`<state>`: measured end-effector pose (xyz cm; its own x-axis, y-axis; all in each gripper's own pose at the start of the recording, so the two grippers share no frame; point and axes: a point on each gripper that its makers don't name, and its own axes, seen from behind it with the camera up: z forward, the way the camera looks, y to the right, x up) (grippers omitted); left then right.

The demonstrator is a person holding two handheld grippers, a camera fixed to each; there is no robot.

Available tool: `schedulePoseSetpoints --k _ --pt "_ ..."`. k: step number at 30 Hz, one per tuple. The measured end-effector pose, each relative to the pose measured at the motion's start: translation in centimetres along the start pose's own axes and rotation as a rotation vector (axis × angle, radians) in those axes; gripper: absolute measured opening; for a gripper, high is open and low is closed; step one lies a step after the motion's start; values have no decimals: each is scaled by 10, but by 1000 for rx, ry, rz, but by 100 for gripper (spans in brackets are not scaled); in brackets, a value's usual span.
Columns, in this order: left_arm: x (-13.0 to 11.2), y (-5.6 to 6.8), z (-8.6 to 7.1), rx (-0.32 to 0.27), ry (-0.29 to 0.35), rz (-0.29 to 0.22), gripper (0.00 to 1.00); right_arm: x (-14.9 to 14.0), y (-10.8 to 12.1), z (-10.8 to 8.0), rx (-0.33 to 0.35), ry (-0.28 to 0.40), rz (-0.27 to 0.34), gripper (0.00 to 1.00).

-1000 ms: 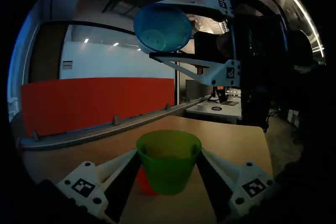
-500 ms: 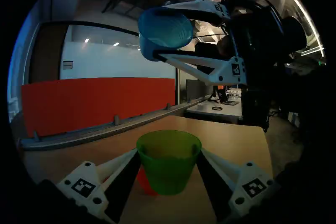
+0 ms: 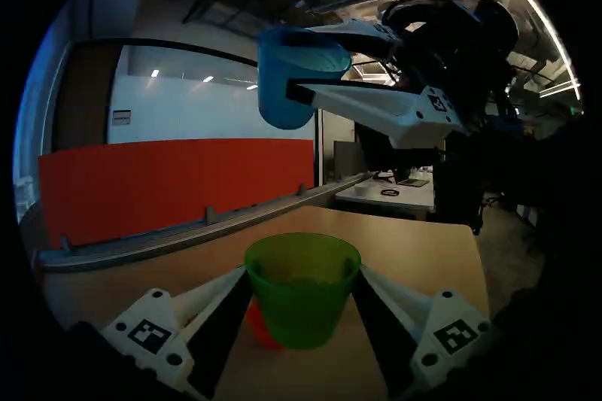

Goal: Pour water

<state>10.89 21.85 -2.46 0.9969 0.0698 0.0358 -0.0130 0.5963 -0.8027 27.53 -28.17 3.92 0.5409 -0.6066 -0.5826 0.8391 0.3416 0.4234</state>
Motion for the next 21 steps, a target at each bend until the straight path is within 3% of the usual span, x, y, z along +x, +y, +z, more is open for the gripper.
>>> schedulePoseSetpoints --k 5,13,21 --pt "1 1 0 -1 -1 3 85 6 -13 -6 20 16 161 91" --pt "3 0 -1 3 -6 13 85 10 -25 -13 69 34 475 91" --pt "5 0 -2 6 -7 13 85 18 -31 -16 102 52 712 91"
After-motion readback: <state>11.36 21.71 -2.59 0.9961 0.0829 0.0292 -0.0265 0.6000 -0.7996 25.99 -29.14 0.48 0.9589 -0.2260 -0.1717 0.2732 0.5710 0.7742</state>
